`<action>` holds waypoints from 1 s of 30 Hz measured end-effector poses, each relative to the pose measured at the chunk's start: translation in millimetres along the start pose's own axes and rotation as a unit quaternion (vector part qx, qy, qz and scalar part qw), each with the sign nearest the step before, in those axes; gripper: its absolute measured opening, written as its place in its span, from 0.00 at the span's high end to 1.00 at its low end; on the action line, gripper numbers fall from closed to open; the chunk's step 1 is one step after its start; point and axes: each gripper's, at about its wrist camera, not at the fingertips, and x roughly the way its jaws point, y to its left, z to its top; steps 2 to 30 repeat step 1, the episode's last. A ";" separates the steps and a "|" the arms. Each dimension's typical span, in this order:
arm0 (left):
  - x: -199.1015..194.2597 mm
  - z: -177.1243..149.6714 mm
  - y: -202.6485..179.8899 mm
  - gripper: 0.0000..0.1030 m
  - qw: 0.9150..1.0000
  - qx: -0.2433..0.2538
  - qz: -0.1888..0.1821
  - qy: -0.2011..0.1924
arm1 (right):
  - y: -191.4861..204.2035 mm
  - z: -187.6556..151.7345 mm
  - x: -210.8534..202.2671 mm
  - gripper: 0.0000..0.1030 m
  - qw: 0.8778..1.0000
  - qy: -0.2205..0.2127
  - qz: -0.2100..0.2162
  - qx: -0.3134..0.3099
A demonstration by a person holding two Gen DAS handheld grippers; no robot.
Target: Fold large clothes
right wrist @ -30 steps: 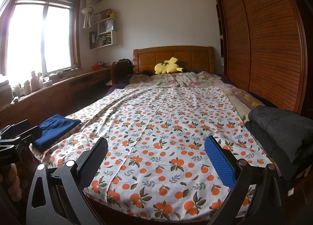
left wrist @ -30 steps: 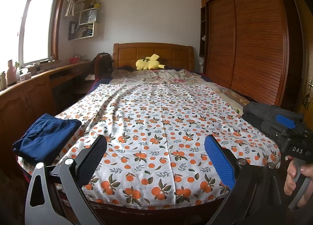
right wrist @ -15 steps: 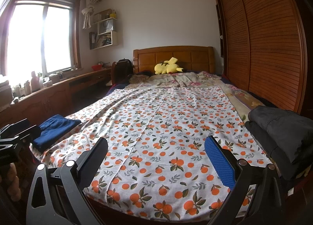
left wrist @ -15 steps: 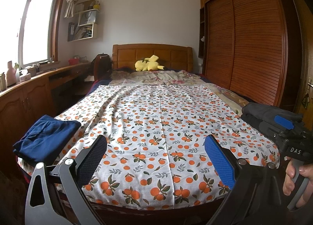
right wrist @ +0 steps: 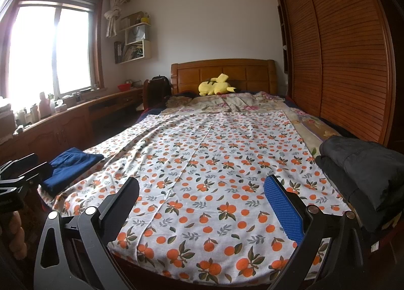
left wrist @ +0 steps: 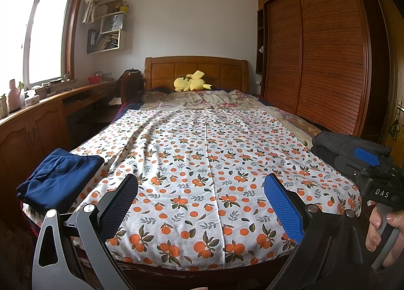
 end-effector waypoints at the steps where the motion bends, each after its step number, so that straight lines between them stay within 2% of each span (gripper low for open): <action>1: 0.2 0.2 -0.5 0.03 1.000 0.000 0.000 0.000 | 0.1 0.0 -0.1 0.07 1.000 0.000 0.000 0.000; 30: 0.2 0.2 -0.5 0.03 1.000 0.000 0.000 0.000 | 0.1 0.0 -0.1 0.07 1.000 0.000 0.000 0.000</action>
